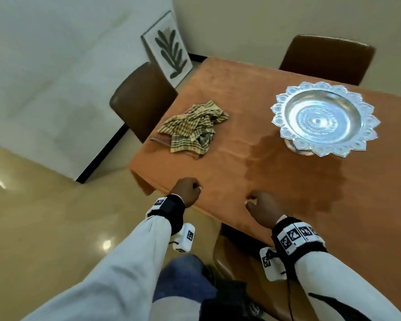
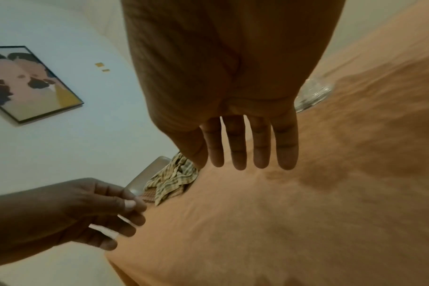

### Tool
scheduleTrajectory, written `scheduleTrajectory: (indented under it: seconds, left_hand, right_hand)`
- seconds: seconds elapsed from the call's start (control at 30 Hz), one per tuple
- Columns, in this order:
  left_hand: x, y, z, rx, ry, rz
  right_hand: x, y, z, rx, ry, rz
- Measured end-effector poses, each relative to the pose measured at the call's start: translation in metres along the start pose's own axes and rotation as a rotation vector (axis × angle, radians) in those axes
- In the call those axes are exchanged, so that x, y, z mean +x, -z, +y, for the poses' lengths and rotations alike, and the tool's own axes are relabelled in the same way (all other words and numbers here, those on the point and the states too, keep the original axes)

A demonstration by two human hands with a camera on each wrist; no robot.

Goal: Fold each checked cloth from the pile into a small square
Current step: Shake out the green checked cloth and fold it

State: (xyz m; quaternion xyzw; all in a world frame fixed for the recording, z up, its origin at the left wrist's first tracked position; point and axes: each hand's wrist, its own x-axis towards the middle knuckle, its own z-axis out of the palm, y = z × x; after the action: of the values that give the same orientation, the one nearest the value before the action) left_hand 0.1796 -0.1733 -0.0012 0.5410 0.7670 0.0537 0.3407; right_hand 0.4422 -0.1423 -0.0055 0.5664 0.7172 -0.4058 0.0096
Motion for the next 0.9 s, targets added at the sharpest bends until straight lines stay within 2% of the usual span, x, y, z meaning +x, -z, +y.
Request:
scheduleTrajectory:
  seconds: [0.1,0.2,0.3,0.37,0.5,0.6,0.7,0.9]
  left_hand:
    - [0.016,0.018,-0.019,0.003,-0.001,0.033]
    - [0.055,0.045,-0.037,0.065,-0.009,0.058]
    - [0.107,0.069,-0.047,0.137,-0.005,0.095]
    - [0.144,0.084,-0.053,0.245,-0.077,0.123]
    - [0.200,0.106,-0.050,0.356,-0.205,0.180]
    - [0.230,0.113,-0.048,0.375,-0.191,0.187]
    - [0.260,0.117,-0.047,0.343,-0.148,0.110]
    - [0.283,0.147,-0.039,0.385,-0.253,0.189]
  right_hand:
    - [0.034,-0.016,-0.028,-0.084,0.021,-0.018]
    - [0.077,-0.027,-0.058,-0.243,0.013,-0.014]
    - [0.112,-0.041,-0.077,-0.306,-0.130,-0.029]
    - [0.133,-0.057,-0.080,-0.333,-0.226,-0.036]
    - [0.133,-0.079,-0.070,-0.374,-0.304,-0.086]
    - [0.132,-0.083,-0.065,-0.354,-0.325,-0.088]
    - [0.143,-0.082,-0.068,-0.321,-0.353,-0.100]
    - [0.150,-0.078,-0.069,-0.324,-0.368,-0.075]
